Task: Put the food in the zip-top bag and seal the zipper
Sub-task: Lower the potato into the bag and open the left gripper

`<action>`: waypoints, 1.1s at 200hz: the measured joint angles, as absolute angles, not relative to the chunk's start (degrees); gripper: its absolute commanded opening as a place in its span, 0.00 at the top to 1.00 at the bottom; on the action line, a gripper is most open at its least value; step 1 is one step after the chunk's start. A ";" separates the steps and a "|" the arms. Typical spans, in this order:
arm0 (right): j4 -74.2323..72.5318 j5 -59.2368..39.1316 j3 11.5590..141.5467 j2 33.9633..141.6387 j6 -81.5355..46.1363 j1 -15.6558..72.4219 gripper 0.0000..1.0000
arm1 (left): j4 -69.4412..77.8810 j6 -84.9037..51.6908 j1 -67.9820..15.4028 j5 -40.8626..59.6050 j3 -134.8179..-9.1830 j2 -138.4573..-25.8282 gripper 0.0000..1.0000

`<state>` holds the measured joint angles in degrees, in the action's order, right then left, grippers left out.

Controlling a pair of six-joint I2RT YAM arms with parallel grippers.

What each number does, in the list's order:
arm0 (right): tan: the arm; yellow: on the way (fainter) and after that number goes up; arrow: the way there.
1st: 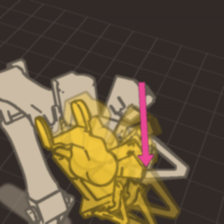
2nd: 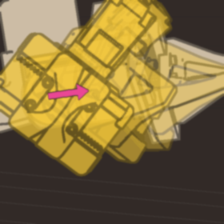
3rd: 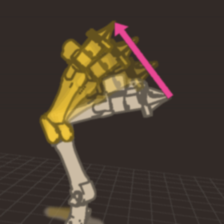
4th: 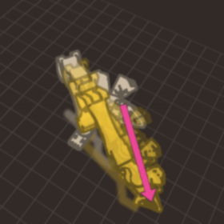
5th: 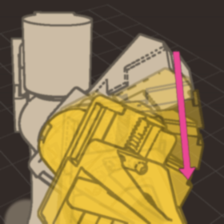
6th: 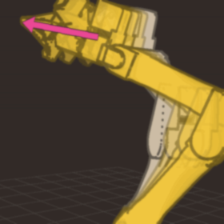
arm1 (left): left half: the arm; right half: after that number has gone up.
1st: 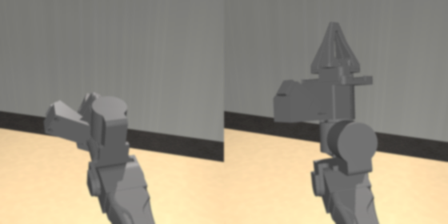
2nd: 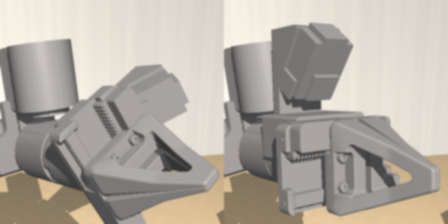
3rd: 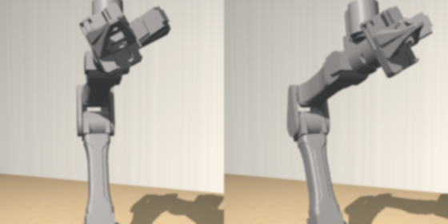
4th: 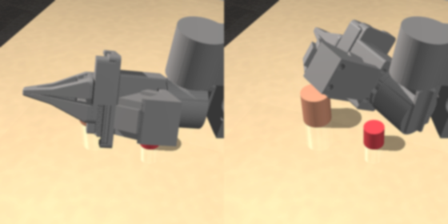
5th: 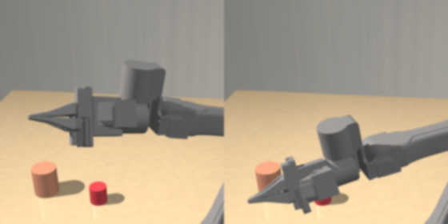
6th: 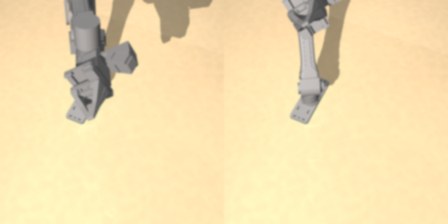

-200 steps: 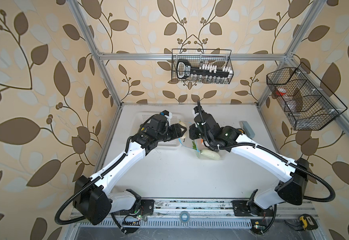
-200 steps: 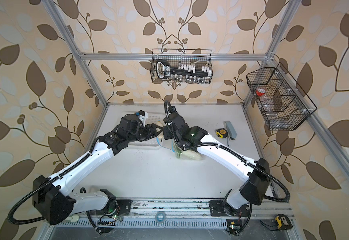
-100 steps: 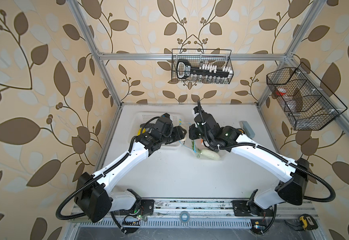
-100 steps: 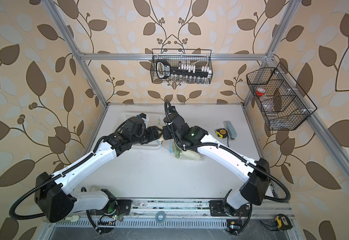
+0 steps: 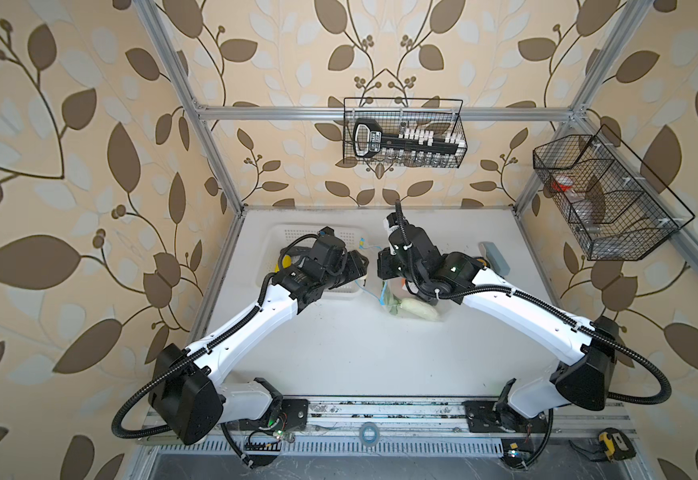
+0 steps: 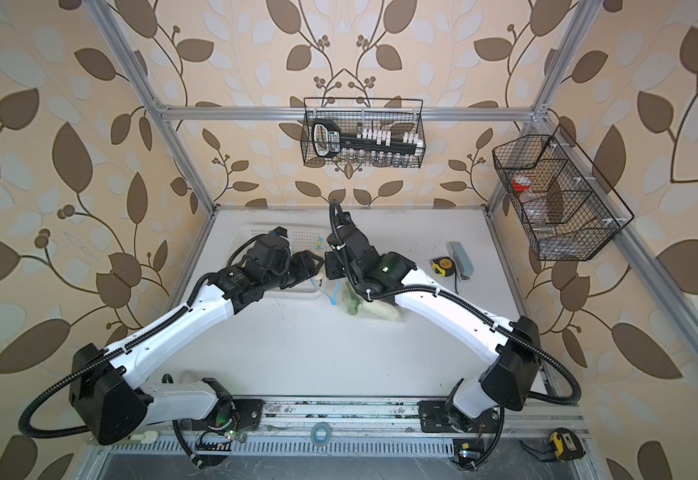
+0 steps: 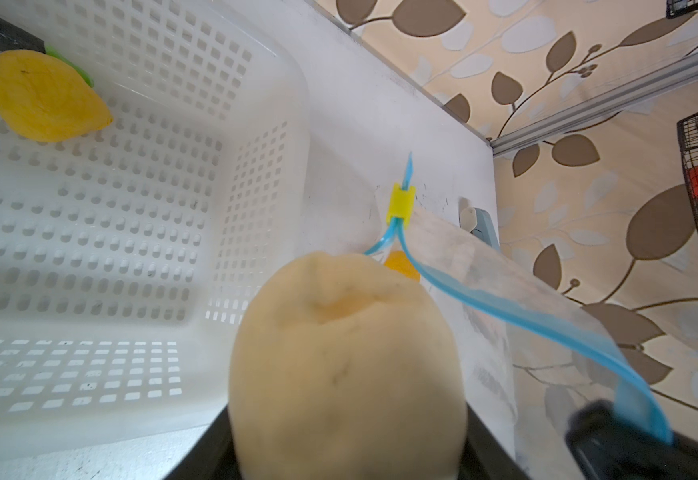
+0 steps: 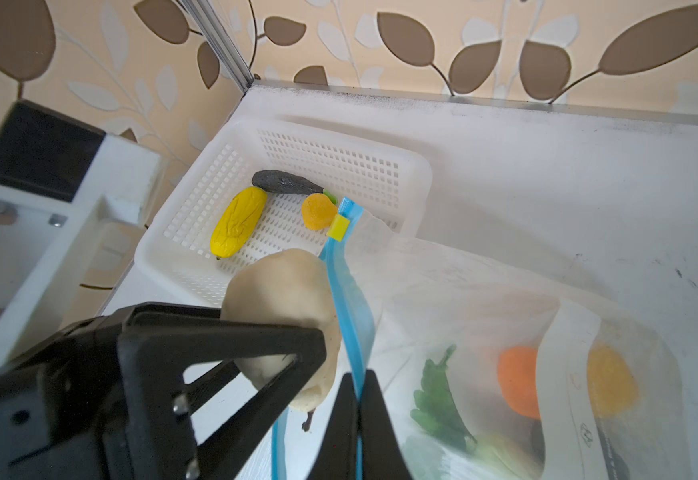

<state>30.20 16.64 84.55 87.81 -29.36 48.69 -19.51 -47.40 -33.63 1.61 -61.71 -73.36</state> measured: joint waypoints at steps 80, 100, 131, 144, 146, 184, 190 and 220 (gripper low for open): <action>29.93 15.16 84.55 87.81 -29.78 48.69 1.00 | -19.46 -48.42 -36.01 0.32 -61.73 -74.32 0.35; 29.63 14.74 84.55 87.81 -29.82 48.69 1.00 | -19.51 -48.16 -36.07 -0.34 -61.76 -75.20 0.31; 29.28 14.50 84.55 87.81 -29.82 48.69 1.00 | -19.51 -47.81 -36.07 -0.67 -61.78 -76.16 0.26; 29.28 14.46 84.55 87.81 -29.82 48.69 1.00 | -19.51 -47.57 -36.07 -0.75 -61.76 -76.23 0.25; 29.28 14.44 84.55 87.81 -29.82 48.69 1.00 | -19.51 -47.51 -36.07 -0.75 -61.76 -76.23 0.24; 29.28 14.17 84.55 87.81 -29.85 48.69 1.00 | -19.49 -46.76 -36.07 -1.76 -61.76 -76.23 0.21; 29.28 14.11 84.55 87.81 -29.85 48.69 1.00 | -19.49 -46.68 -36.07 -1.80 -61.76 -76.23 0.21; 29.26 13.89 84.55 87.81 -29.98 48.69 1.00 | -19.46 -46.61 -36.10 -2.00 -61.76 -76.23 0.21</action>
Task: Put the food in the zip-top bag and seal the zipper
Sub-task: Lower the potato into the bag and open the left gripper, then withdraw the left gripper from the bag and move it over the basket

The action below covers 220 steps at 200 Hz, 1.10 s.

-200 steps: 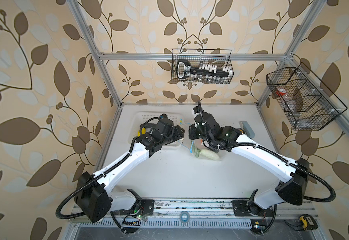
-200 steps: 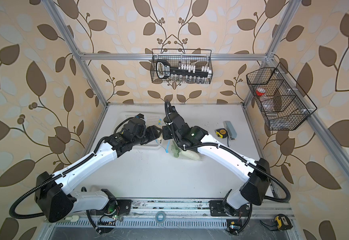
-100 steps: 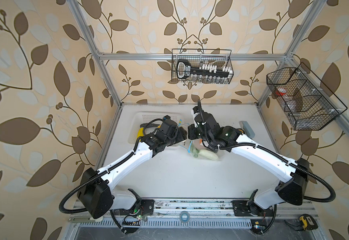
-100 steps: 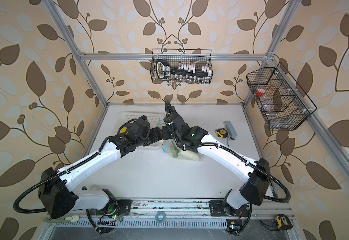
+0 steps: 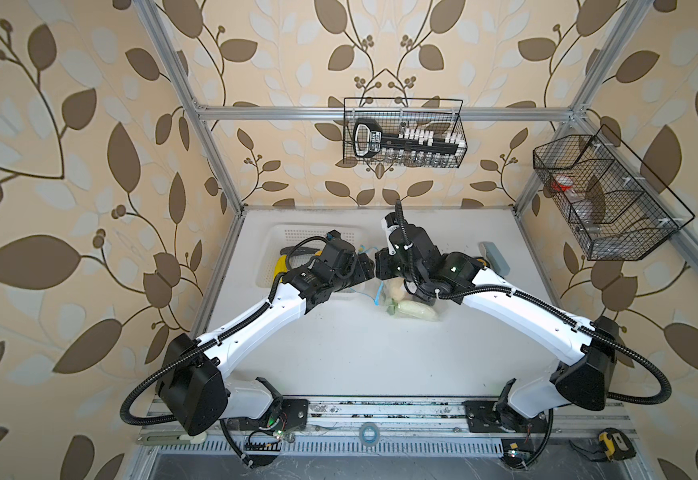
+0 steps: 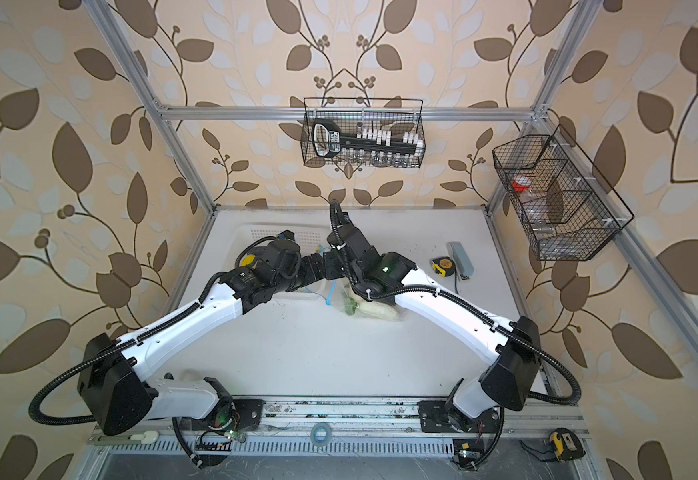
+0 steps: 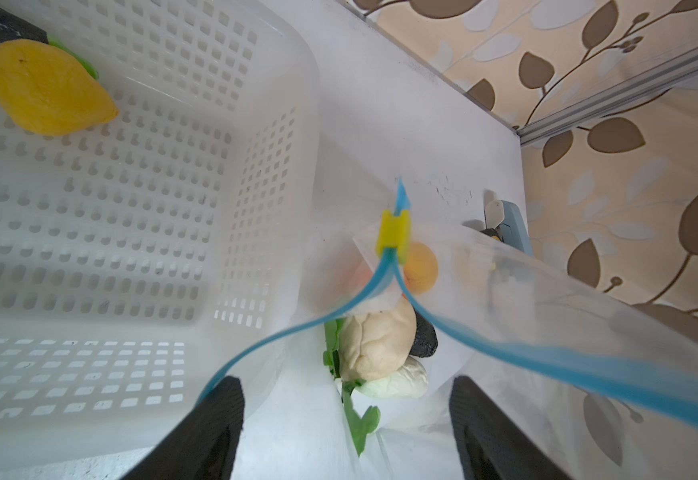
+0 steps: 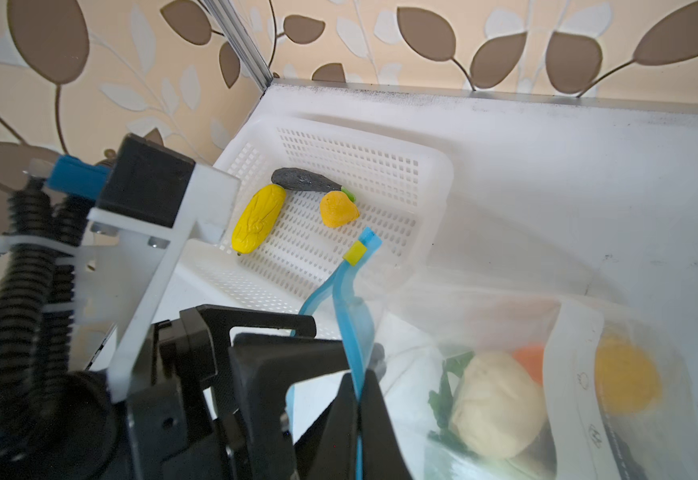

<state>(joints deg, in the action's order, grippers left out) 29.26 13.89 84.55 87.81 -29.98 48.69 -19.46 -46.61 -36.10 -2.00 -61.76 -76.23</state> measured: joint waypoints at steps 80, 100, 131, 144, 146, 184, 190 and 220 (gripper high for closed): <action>29.26 13.87 84.55 87.81 -30.04 48.58 1.00 | -19.44 -46.48 -36.10 -2.02 -61.76 -76.09 0.21; 29.26 13.87 84.55 87.81 -30.04 48.14 1.00 | -19.57 -45.74 -36.10 -2.44 -61.76 -75.33 0.21; 29.08 13.87 84.55 87.72 -30.04 47.31 1.00 | -21.52 -43.86 -36.10 -5.65 -61.98 -72.79 0.19; 28.86 13.82 84.55 87.61 -30.04 47.20 1.00 | -23.03 -43.13 -36.07 -7.62 -62.78 -72.12 0.15; 28.86 13.82 84.55 87.59 -30.04 47.18 1.00 | -23.29 -42.94 -36.07 -7.97 -62.96 -72.10 0.15; 28.45 13.41 84.38 87.48 -30.33 47.18 1.00 | -26.92 -40.75 -33.87 -12.23 -66.52 -72.29 0.14; 28.36 13.37 84.31 87.48 -30.44 47.18 1.00 | -27.27 -40.62 -32.64 -12.34 -66.98 -72.53 0.14; 27.73 12.97 83.53 87.29 -30.50 47.18 1.00 | -27.75 -40.60 -24.53 -11.97 -67.66 -75.35 0.14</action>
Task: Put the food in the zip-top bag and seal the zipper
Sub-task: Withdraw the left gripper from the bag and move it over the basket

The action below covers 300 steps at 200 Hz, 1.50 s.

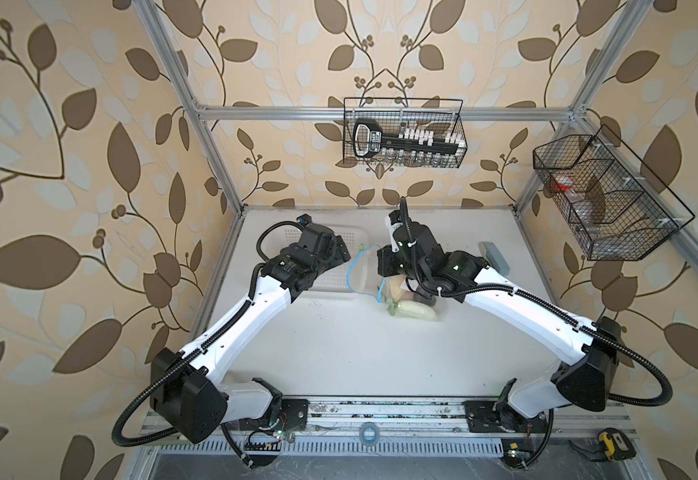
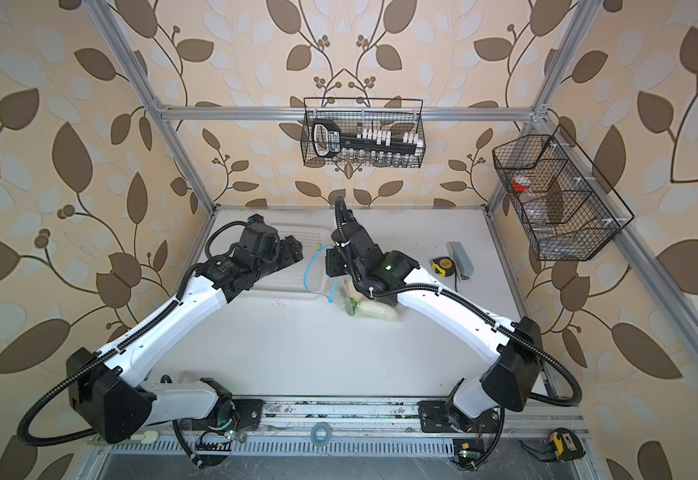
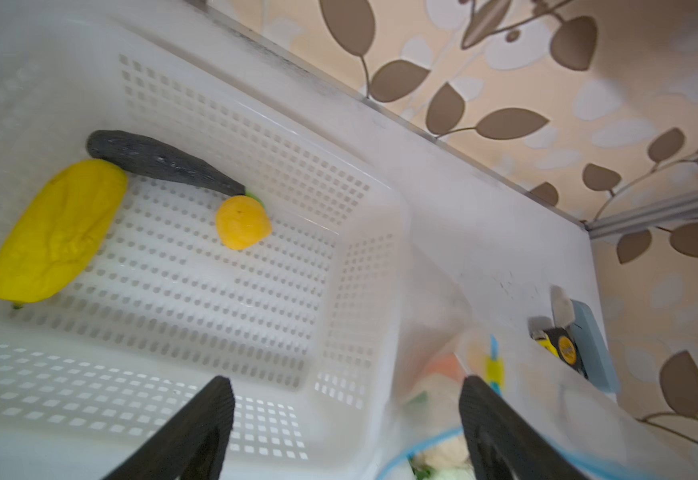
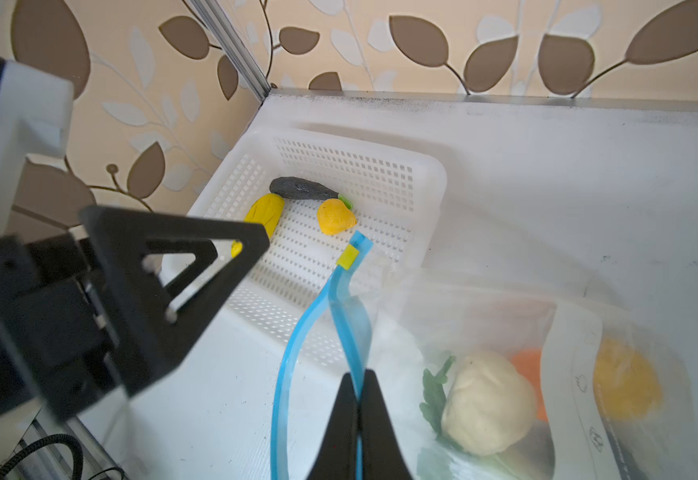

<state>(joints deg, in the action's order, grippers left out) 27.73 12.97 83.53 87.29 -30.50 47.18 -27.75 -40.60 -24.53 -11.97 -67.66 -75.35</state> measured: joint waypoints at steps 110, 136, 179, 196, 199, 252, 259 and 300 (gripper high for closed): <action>26.22 11.94 81.73 86.91 -30.65 46.83 1.00 | -36.95 -39.46 -15.64 -10.50 -83.48 -100.82 0.13; 26.00 11.88 81.43 86.63 -30.63 46.46 1.00 | -39.81 -38.46 -15.27 -10.76 -88.23 -105.43 0.13; 25.80 11.70 81.43 86.59 -30.61 46.19 1.00 | -44.51 -36.25 -15.31 -12.82 -90.11 -107.44 0.06; 25.69 11.51 81.43 86.59 -30.61 46.19 1.00 | -45.52 -35.11 -15.31 -14.00 -91.44 -107.44 0.05; 25.67 11.49 81.43 86.59 -30.61 46.19 1.00 | -45.50 -34.89 -15.31 -14.11 -91.61 -107.44 0.05; 25.45 11.31 81.43 86.59 -30.63 46.19 1.00 | -44.25 -30.33 -15.29 -13.43 -91.57 -107.46 0.01; 25.45 11.31 81.43 86.59 -30.63 46.19 1.00 | -44.36 -29.87 -15.29 -13.10 -91.59 -107.53 0.01; 25.43 11.29 81.43 86.59 -30.63 46.22 1.00 | -45.23 -27.03 -15.29 -11.27 -94.26 -110.43 0.01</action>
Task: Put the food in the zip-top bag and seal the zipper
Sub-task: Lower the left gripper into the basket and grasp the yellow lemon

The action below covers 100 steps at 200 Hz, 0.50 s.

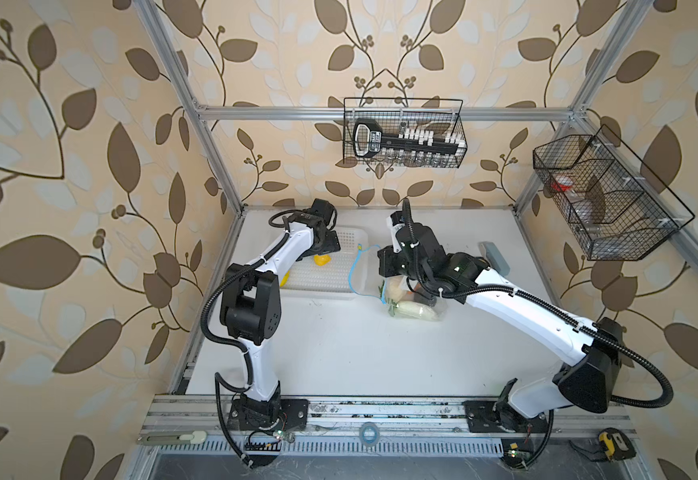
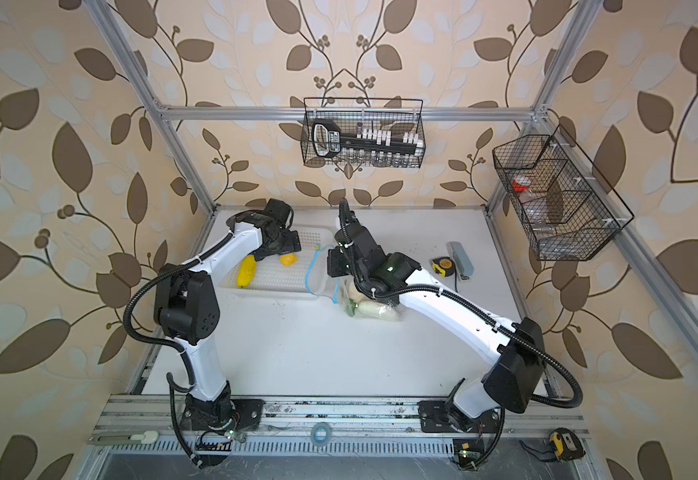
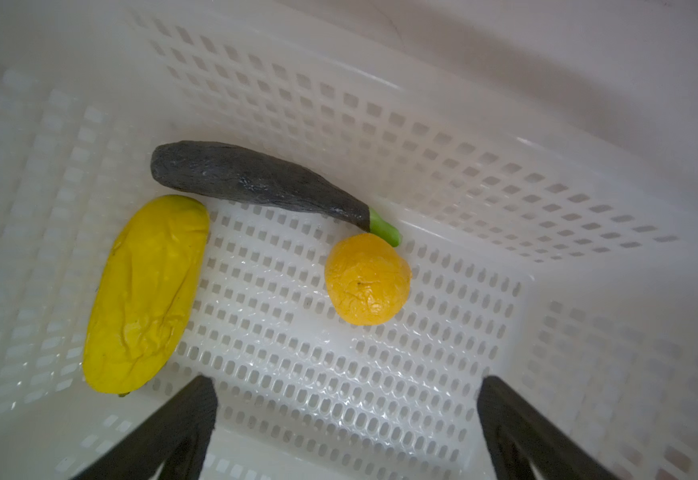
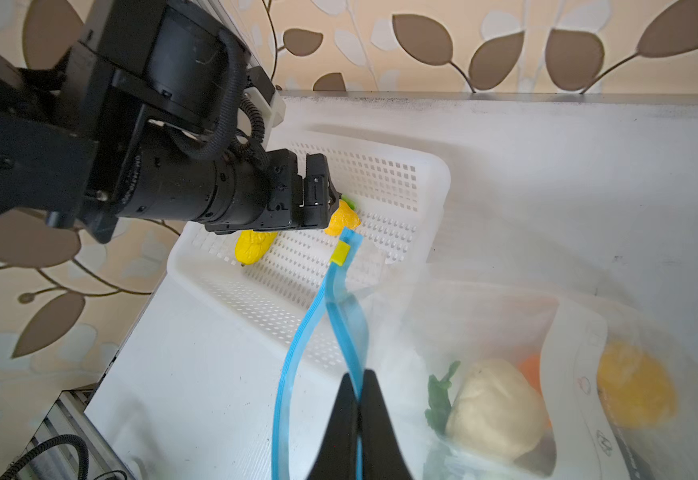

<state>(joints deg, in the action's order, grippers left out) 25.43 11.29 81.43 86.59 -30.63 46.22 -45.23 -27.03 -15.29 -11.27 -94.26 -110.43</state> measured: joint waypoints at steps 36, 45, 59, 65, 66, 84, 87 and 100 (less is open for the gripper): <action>25.39 11.29 81.30 86.59 -30.63 46.26 1.00 | -46.78 -25.43 -15.29 -9.74 -97.12 -114.61 0.01; 25.36 11.29 81.21 86.59 -30.63 46.26 1.00 | -47.00 -25.36 -15.29 -9.41 -97.97 -115.72 0.01; 25.30 11.29 81.03 86.59 -30.63 46.26 1.00 | -47.16 -25.30 -15.27 -9.19 -98.83 -117.01 0.01; 25.28 11.27 80.99 86.59 -30.63 46.26 1.00 | -47.22 -25.26 -15.27 -9.04 -98.98 -117.51 0.01; 25.28 11.27 80.99 86.59 -30.63 46.26 1.00 | -47.24 -25.26 -15.27 -9.02 -99.00 -117.58 0.01; 25.23 11.16 80.97 86.59 -30.63 46.26 1.00 | -47.83 -25.23 -15.22 -8.82 -99.48 -118.85 0.01; 25.21 11.11 80.97 86.59 -30.63 46.26 1.00 | -47.97 -25.23 -15.11 -8.78 -99.61 -119.07 0.01; 25.15 11.05 80.93 86.59 -30.63 46.26 1.00 | -48.51 -25.23 -14.90 -8.54 -100.51 -120.01 0.02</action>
<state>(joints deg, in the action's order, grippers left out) 25.15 11.05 80.93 86.59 -30.63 46.26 -48.51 -25.23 -14.90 -8.54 -100.51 -120.01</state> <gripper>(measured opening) 0.047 0.989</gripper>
